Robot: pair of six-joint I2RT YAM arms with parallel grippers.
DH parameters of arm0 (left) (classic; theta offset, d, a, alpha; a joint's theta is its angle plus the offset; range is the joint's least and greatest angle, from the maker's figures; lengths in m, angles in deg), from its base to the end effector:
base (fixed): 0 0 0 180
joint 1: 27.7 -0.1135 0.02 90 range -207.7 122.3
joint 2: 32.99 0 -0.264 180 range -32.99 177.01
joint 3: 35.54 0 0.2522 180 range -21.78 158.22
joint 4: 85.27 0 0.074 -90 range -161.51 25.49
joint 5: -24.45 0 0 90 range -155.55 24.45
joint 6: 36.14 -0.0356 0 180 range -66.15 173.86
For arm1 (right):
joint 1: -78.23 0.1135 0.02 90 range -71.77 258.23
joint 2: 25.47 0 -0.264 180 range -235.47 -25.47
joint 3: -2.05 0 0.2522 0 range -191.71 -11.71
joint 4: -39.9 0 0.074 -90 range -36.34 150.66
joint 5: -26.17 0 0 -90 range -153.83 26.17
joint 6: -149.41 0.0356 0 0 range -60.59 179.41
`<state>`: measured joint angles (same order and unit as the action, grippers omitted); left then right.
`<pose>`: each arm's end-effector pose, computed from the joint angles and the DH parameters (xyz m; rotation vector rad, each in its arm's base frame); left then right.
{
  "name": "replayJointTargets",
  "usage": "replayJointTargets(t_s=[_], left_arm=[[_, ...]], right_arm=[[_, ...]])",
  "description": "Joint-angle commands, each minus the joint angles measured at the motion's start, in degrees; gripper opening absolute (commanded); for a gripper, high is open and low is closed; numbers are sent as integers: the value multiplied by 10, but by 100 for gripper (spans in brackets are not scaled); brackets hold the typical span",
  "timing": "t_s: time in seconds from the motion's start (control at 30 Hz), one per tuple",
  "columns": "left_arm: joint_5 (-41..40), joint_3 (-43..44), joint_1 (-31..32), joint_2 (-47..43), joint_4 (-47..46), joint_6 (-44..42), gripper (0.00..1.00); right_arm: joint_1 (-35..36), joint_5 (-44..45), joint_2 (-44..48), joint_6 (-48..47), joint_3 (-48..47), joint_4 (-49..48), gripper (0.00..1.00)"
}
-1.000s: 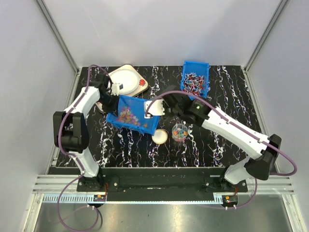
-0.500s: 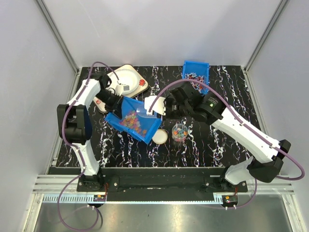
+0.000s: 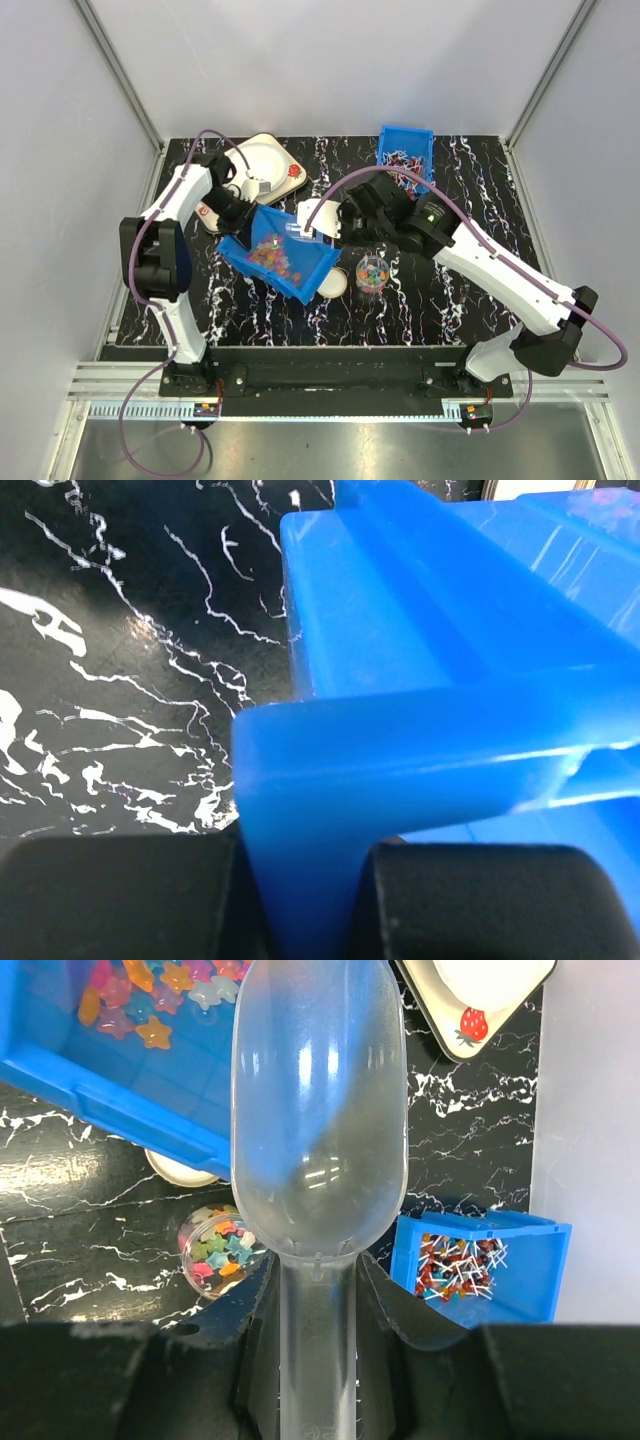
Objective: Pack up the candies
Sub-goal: Scoop the fake candies from the storage box.
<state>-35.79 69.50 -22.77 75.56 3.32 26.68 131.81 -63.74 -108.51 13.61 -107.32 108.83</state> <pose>0.3490 -0.0478 0.2435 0.8089 2.8631 -0.7862 0.1750 0.2371 0.4132 -1.7650 1.4984 0.0671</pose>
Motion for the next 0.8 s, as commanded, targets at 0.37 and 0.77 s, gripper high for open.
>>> replayJointTargets(t_s=[0.37,0.77], left_arm=[[-106,-8,52,-26,-92,130,0],[-102,-43,79,-29,-145,173,0]], right_arm=[[42,116,-36,-30,24,-13,0],[68,195,-75,-58,48,27,0]])
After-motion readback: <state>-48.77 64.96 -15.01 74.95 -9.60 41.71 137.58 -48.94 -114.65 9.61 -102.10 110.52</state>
